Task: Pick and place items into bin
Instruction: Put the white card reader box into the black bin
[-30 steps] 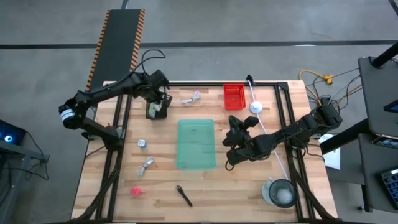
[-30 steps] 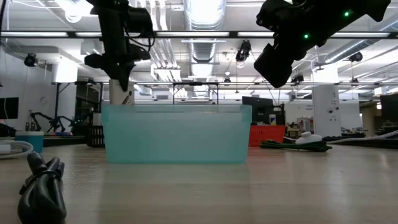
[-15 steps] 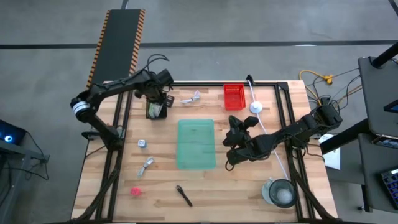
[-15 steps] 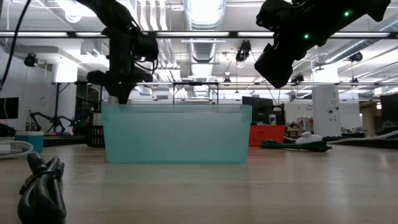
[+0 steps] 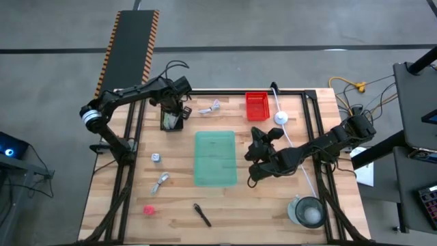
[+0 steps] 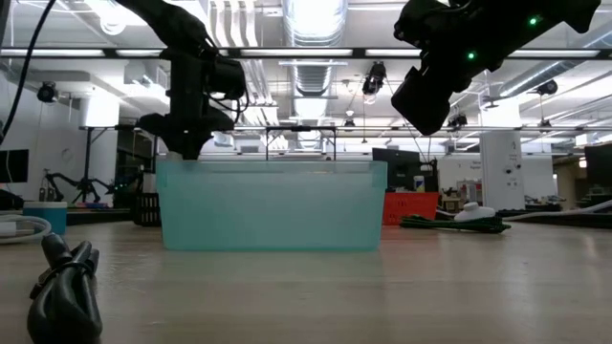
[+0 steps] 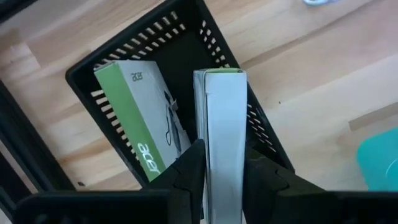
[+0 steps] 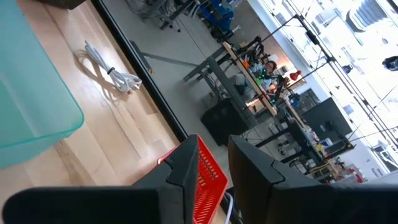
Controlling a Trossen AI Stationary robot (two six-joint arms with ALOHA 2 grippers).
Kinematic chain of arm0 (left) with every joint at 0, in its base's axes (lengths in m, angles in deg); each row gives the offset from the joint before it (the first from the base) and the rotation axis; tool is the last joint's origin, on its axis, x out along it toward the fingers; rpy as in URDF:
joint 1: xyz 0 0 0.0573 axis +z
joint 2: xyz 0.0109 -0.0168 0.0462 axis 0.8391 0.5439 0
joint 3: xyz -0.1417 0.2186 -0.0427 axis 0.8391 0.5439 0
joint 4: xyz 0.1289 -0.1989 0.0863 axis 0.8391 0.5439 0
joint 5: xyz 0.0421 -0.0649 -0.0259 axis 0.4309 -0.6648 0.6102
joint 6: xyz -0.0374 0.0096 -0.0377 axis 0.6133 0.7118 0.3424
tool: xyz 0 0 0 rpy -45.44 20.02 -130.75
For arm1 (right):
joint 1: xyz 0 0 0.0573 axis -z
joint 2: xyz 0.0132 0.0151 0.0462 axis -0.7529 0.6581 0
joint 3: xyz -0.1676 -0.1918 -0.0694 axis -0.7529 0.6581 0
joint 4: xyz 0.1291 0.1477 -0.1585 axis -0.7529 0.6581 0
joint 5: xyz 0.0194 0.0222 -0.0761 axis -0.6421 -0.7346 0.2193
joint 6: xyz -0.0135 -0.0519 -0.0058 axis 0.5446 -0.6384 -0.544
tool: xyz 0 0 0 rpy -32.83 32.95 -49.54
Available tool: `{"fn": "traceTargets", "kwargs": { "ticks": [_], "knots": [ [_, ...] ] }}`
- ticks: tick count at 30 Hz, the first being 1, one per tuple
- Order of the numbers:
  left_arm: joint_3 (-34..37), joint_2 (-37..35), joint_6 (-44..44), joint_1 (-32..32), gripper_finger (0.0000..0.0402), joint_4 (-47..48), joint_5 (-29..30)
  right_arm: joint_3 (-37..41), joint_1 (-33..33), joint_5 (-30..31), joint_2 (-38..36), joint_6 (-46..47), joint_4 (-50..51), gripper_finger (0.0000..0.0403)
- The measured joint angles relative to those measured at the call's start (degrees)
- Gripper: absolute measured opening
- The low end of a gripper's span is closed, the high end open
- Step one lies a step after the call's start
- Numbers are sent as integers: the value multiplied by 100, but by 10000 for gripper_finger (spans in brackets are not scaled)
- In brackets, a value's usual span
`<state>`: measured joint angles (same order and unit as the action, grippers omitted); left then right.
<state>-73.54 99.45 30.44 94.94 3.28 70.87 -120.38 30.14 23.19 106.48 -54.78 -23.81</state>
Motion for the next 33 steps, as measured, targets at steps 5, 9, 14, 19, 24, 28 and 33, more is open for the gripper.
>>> {"fn": "traceTargets", "kwargs": {
  "ticks": [5, 9, 14, 19, 24, 28, 33],
  "knots": [
    [0, -1, -195, 2, 63, -13, 9, 0, 0, 0, 0, 2, -4, 74],
    [0, -2, -341, 3, 64, -25, 15, 0, 0, -3, 0, 1, -7, 72],
    [0, -4, -441, 4, 74, -25, -35, 0, -2, -33, 0, 2, -7, 76],
    [0, -4, -434, 2, 135, -5, -55, 0, -2, -35, 0, 2, -7, 76],
    [-2, -4, -464, 2, 204, 2, -57, 2, -2, -35, 0, 0, -7, 72],
    [-70, -92, -580, 11, 231, 17, -26, 2, -2, -35, 0, 0, -7, 76],
    [-272, -170, -580, 13, 238, 11, -7, 4, -2, -35, 0, 0, -7, 76]
  ]
}}
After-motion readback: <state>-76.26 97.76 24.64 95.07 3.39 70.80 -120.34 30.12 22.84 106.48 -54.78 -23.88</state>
